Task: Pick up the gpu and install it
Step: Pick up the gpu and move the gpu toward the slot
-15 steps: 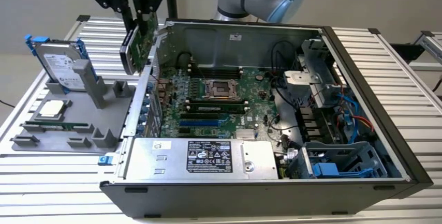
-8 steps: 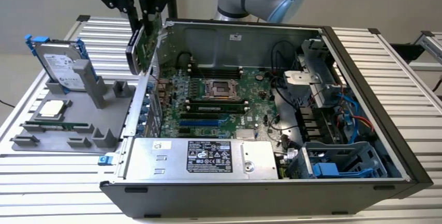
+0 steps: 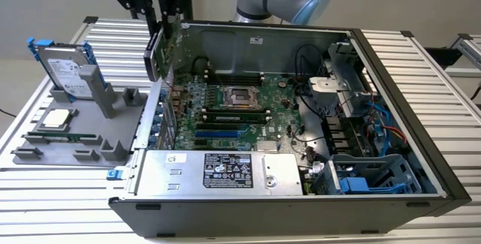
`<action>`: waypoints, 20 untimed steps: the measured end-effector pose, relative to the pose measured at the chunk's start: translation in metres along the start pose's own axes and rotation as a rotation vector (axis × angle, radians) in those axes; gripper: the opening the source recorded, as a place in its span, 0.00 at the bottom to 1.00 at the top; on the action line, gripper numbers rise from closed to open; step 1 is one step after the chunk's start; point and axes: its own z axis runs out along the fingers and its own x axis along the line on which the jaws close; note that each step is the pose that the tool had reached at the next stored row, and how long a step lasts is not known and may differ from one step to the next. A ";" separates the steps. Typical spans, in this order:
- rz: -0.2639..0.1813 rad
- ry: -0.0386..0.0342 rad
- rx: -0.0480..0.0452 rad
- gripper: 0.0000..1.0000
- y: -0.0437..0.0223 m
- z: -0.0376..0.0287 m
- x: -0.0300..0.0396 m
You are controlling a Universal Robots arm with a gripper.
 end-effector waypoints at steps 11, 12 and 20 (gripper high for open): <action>0.000 0.0000 0.0000 0.00 0.0009 0.0002 -0.0106; 0.000 0.0000 0.0000 0.00 0.0010 0.0002 -0.0114; 0.000 0.0000 0.0001 0.00 0.0016 0.0003 -0.0184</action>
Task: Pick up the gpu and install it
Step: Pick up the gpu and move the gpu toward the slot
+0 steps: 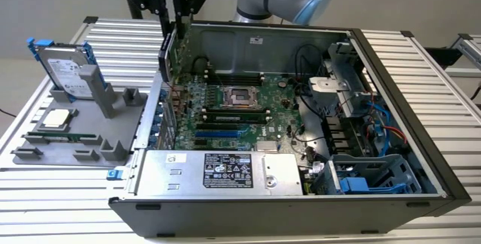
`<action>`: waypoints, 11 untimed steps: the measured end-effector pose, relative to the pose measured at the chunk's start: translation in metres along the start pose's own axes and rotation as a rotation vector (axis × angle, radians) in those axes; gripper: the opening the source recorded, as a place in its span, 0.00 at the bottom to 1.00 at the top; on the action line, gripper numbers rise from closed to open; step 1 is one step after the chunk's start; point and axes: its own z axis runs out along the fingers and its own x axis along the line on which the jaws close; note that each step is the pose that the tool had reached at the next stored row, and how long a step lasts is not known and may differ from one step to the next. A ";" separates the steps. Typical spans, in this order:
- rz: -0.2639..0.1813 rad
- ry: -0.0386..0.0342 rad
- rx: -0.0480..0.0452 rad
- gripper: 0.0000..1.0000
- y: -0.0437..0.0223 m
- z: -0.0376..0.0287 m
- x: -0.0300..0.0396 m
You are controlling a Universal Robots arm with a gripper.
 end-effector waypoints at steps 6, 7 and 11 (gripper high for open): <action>0.000 -0.0001 0.0000 0.00 0.0005 0.0001 -0.0054; 0.000 0.0000 0.0000 0.00 0.0005 0.0001 -0.0063; 0.000 0.0000 0.0000 0.00 0.0009 0.0002 -0.0099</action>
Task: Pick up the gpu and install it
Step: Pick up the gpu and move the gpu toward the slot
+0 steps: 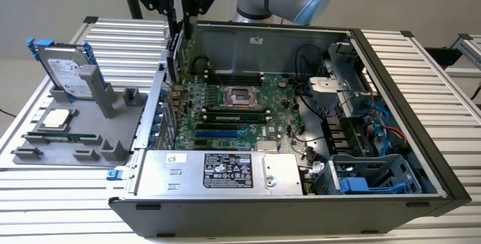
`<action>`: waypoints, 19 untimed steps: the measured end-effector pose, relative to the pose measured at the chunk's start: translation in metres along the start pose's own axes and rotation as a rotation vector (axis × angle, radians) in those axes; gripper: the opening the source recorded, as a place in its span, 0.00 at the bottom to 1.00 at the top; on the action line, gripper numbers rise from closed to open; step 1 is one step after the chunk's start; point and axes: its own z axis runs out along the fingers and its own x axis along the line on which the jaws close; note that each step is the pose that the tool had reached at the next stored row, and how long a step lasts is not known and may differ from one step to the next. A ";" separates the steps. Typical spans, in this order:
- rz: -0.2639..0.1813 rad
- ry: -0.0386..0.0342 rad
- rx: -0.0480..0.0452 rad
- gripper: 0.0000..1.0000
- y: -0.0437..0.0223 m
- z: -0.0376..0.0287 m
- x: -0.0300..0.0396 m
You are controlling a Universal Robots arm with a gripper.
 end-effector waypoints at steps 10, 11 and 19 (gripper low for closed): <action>0.000 0.0000 0.0000 0.00 0.0007 0.0001 -0.0085; 0.000 0.0001 0.0001 0.00 0.0008 0.0001 -0.0093; 0.000 0.0000 0.0001 0.00 0.0013 0.0002 -0.0156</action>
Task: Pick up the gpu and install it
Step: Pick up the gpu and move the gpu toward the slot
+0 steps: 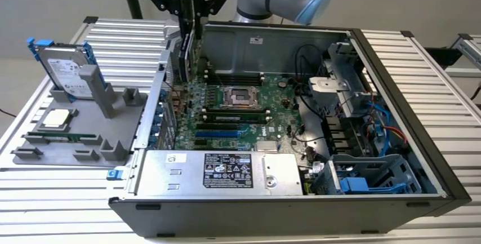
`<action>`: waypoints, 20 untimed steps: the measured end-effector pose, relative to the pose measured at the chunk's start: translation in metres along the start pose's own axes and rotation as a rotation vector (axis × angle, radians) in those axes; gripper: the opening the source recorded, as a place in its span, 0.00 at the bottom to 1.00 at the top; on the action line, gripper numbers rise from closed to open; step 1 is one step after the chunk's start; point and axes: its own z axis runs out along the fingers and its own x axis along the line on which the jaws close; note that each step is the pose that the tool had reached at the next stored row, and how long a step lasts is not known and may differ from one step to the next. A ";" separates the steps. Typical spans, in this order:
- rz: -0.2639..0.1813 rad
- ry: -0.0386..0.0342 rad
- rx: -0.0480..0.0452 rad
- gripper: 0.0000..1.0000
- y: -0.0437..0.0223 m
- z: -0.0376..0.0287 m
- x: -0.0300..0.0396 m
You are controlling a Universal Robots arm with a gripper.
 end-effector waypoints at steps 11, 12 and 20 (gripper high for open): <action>0.000 0.0000 0.0000 0.00 0.0006 0.0001 -0.0076; 0.000 0.0000 0.0001 0.00 0.0007 0.0001 -0.0082; 0.000 0.0000 0.0001 0.00 0.0011 0.0002 -0.0131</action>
